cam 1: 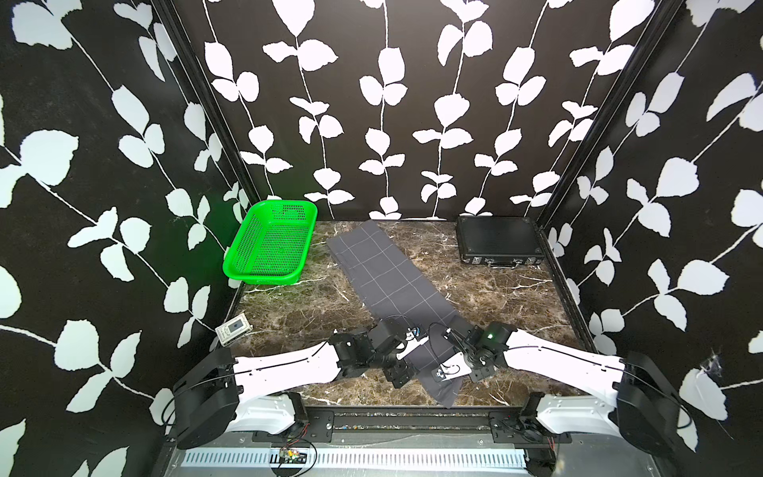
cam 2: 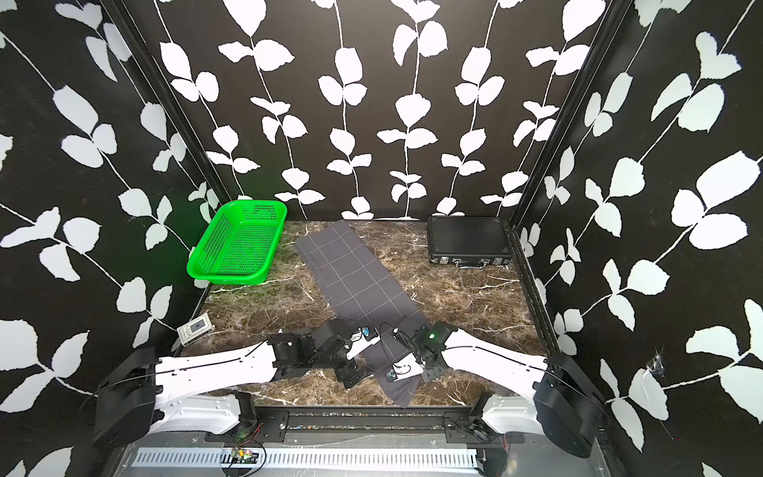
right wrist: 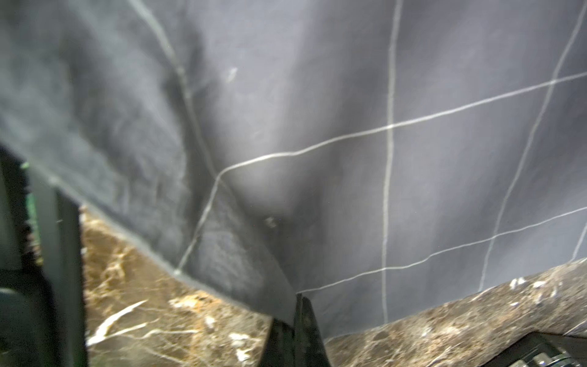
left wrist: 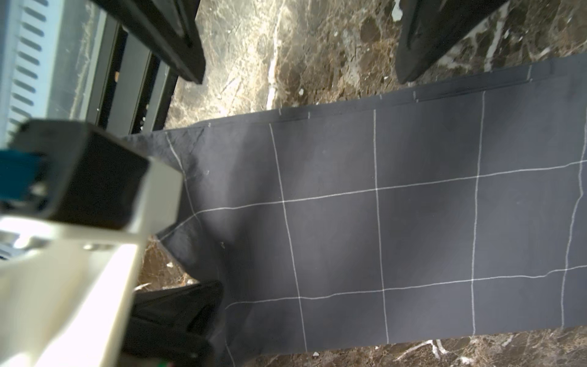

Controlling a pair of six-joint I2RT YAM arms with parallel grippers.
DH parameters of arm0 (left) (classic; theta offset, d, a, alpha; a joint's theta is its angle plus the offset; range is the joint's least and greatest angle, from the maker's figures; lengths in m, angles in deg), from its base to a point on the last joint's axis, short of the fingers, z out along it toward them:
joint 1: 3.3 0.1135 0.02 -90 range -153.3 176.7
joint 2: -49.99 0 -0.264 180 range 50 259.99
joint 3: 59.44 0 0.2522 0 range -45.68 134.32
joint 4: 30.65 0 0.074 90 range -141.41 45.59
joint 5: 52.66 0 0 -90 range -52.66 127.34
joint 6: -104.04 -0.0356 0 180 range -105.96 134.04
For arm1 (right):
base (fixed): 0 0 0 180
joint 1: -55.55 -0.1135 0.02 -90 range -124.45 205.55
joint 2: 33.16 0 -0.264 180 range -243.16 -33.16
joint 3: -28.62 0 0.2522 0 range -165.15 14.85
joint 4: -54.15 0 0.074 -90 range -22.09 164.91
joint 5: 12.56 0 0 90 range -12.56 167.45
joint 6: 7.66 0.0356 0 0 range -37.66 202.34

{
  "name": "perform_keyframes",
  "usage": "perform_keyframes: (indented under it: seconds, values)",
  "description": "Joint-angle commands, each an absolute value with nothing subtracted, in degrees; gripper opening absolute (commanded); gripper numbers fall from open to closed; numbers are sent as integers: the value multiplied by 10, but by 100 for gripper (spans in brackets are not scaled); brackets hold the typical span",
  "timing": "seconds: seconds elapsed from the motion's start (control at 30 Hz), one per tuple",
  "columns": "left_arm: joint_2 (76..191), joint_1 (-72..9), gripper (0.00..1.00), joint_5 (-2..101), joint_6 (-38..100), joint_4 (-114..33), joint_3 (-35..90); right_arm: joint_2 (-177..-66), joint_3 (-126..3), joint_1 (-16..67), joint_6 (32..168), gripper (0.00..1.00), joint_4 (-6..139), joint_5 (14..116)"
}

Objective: Roll up the pillowcase
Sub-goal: Roll the pillowcase at the center of the board.

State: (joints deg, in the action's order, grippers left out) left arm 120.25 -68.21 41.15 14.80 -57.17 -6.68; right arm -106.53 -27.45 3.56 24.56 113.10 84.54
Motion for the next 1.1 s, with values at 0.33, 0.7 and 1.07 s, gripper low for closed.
perform_keyframes:
  seconds: [0.33,0.7,1.07]
  values:
    - [1153,-685,95,419,186,-617,-94,-1156,-350,75,242,2,1040,787]
    - [1145,-685,95,418,212,-635,-93,-1211,-371,114,268,1,1008,759]
    - [1221,-686,95,421,267,-567,-83,-1244,-370,146,329,9,983,752]
